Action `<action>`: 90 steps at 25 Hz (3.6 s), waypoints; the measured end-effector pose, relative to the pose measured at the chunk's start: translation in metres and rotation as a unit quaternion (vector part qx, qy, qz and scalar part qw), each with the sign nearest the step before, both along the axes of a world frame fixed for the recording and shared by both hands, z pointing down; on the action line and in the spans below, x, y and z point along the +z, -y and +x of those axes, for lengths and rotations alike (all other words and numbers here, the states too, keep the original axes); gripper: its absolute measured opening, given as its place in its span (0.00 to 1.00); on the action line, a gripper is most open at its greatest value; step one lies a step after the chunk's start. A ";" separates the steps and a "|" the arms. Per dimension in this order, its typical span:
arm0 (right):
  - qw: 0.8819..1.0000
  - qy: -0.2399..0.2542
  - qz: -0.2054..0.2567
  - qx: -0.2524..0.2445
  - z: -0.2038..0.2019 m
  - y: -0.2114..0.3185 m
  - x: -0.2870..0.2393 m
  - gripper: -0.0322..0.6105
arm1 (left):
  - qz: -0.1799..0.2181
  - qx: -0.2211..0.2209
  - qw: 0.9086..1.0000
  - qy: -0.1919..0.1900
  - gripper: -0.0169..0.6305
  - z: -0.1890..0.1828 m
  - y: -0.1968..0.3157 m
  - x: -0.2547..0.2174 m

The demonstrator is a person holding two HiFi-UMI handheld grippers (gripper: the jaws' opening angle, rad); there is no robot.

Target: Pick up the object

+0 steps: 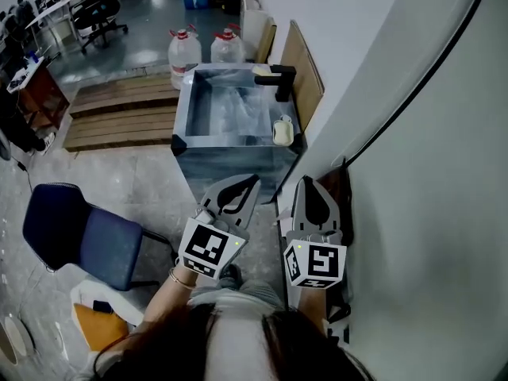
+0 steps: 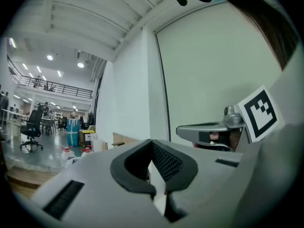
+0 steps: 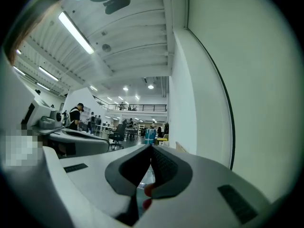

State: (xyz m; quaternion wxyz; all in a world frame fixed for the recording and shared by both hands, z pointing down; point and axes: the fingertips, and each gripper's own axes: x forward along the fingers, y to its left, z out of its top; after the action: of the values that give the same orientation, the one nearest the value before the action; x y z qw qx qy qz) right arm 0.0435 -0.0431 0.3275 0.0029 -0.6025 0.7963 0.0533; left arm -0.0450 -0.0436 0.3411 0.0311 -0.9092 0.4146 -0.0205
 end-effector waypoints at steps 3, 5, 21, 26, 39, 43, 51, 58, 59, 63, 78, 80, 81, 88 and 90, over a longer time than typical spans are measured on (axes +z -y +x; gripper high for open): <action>1.000 0.015 -0.003 0.007 -0.002 0.006 -0.001 0.09 | -0.003 0.014 1.000 0.003 0.04 0.000 0.007 0.001; 1.000 0.020 -0.006 0.011 -0.002 0.010 0.000 0.09 | -0.004 0.021 1.000 0.003 0.04 0.001 0.010 0.001; 0.999 0.011 -0.031 0.023 0.015 0.069 0.016 0.09 | -0.017 0.041 0.999 -0.006 0.04 0.021 0.068 0.009; 0.999 0.012 -0.038 0.022 0.023 0.103 0.023 0.09 | -0.032 0.038 0.999 -0.008 0.04 0.029 0.100 0.014; 0.996 0.051 -0.074 0.007 0.045 0.177 0.043 0.09 | -0.032 0.049 0.998 0.001 0.04 0.051 0.171 0.021; 0.994 0.040 -0.097 0.001 0.050 0.199 0.058 0.09 | -0.033 0.054 0.998 0.002 0.04 0.060 0.189 0.026; 0.990 0.011 -0.138 -0.020 0.050 0.234 0.089 0.09 | -0.043 0.057 0.997 0.005 0.04 0.070 0.214 0.037; 0.984 -0.010 -0.176 -0.028 0.054 0.263 0.122 0.09 | -0.041 0.051 0.998 0.003 0.04 0.073 0.237 0.042; 0.983 -0.013 -0.182 -0.030 0.055 0.267 0.127 0.09 | -0.042 0.051 0.998 0.004 0.04 0.074 0.240 0.044; 0.978 -0.023 -0.205 -0.033 0.059 0.282 0.146 0.09 | -0.051 0.050 0.997 0.004 0.04 0.078 0.253 0.050; 0.956 -0.045 -0.288 -0.039 0.068 0.319 0.218 0.13 | -0.082 0.047 0.995 0.006 0.04 0.082 0.295 0.074; 0.953 -0.047 -0.297 -0.038 0.068 0.323 0.226 0.14 | -0.095 0.045 0.994 0.004 0.04 0.081 0.298 0.078; 0.951 -0.047 -0.302 -0.038 0.068 0.325 0.231 0.14 | -0.097 0.045 0.994 0.004 0.04 0.081 0.300 0.079; 0.938 -0.043 -0.343 -0.038 0.071 0.335 0.262 0.16 | -0.097 0.048 0.994 0.014 0.04 0.079 0.309 0.090; 0.933 -0.040 -0.354 -0.040 0.070 0.337 0.271 0.17 | -0.101 0.046 0.994 0.016 0.04 0.078 0.312 0.094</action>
State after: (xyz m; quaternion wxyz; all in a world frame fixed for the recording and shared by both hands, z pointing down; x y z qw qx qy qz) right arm 0.1134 -0.3804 0.5984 -0.2405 -0.5291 0.7866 -0.2087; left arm 0.0328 -0.3555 0.4352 -0.0535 -0.9255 0.3671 -0.0760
